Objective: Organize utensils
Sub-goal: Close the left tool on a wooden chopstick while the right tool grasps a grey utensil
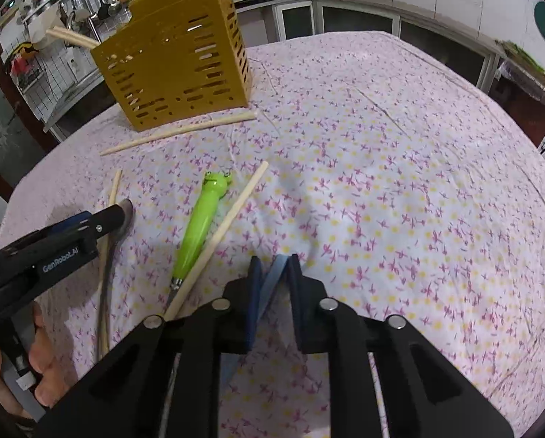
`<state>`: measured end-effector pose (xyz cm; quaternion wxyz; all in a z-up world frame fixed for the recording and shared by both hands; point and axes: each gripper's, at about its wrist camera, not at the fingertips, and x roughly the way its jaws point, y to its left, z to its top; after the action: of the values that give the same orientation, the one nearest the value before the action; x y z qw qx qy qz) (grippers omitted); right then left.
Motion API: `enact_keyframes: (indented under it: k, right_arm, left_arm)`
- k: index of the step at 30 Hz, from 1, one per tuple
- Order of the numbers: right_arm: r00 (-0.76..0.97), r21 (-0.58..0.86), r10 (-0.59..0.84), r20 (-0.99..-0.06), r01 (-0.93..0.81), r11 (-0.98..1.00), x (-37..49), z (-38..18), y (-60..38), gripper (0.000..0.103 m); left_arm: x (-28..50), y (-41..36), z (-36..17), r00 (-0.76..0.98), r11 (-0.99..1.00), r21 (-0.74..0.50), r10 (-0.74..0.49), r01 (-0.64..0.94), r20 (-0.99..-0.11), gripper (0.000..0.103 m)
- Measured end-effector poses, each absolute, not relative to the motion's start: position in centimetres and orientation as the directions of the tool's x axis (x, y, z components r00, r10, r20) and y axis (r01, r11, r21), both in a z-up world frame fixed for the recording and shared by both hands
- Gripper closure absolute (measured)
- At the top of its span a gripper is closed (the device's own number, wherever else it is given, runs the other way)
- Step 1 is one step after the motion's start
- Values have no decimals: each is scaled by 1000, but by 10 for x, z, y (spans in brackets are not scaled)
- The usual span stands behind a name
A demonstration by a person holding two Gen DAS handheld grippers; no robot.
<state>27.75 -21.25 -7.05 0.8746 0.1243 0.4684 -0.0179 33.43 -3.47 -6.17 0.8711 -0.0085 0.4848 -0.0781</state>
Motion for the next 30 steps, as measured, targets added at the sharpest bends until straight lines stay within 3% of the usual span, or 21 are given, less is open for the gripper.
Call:
enact_keyframes:
  k: [3, 7, 11, 30]
  right_arm:
    - [564, 220, 107, -818, 135, 966, 279, -71, -218, 93]
    - [572, 217, 118, -812, 108, 970, 280, -70, -216, 94]
    - [580, 226, 130, -804, 96, 969, 283, -67, -219, 95]
    - [566, 261, 175, -806, 74, 963, 298, -74, -238, 95]
  left_arm:
    - [339, -32, -60, 508, 988, -94, -145, 123, -849, 73]
    - [343, -26, -57, 492, 985, -117, -165, 126, -855, 81]
    - [347, -19, -54, 470, 978, -159, -205, 136, -858, 95]
    - [370, -39, -58, 423, 985, -69, -130, 155, -897, 93]
